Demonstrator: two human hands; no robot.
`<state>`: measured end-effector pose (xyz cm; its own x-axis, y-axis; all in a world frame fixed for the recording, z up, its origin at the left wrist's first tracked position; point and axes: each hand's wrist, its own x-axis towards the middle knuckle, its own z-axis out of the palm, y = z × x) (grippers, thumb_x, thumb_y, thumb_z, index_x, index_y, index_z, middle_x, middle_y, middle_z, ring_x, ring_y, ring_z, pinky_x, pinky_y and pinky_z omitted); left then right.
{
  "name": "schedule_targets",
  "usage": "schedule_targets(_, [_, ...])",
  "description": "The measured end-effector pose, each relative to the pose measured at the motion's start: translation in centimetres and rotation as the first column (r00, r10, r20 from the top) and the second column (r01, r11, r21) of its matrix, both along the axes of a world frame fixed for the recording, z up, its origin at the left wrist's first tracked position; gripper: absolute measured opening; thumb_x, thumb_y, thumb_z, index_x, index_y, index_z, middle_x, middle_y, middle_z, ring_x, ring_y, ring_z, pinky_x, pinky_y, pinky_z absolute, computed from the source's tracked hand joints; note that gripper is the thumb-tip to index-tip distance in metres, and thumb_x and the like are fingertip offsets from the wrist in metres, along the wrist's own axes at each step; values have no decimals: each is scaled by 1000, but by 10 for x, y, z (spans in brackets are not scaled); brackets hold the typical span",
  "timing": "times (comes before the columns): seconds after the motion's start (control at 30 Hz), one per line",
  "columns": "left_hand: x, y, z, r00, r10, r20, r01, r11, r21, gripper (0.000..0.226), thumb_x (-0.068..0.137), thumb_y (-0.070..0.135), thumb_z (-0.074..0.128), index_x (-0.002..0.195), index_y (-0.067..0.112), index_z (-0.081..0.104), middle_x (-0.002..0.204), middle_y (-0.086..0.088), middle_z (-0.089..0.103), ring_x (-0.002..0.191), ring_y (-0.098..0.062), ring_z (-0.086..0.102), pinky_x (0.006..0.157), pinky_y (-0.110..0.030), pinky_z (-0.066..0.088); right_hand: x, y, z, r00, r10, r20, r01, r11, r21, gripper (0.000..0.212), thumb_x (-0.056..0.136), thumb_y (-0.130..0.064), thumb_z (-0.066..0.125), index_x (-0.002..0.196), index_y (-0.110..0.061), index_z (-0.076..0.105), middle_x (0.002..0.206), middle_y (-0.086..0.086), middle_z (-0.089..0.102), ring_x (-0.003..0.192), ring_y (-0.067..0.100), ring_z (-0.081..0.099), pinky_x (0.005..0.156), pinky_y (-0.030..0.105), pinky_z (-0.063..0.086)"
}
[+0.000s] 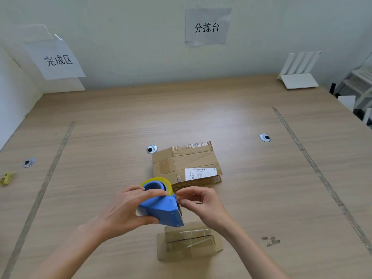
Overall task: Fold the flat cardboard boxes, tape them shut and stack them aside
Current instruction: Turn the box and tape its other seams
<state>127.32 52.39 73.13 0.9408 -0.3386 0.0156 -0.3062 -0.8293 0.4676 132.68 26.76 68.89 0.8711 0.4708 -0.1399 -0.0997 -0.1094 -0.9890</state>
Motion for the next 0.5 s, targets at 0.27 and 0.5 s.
schedule_targets(0.27, [-2, 1, 3, 990, 92, -107, -97, 995, -35, 69, 76, 61, 72, 136, 63, 40, 114, 28, 63, 97, -4, 56, 86, -27, 47, 5, -7, 13, 993, -94, 68, 93, 995, 21, 19, 87, -3, 78, 97, -19, 80, 86, 0, 80, 82, 18, 76, 80, 28, 61])
schedule_targets(0.5, [-11, 2, 14, 988, 140, -72, -144, 988, -53, 71, 74, 57, 70, 137, 64, 38, 125, 43, 52, 101, 4, 56, 83, -12, 44, 6, -7, 27, 985, -100, 139, 97, 995, 28, 29, 86, -2, 79, 107, -21, 76, 89, -2, 80, 88, 15, 77, 84, 28, 61])
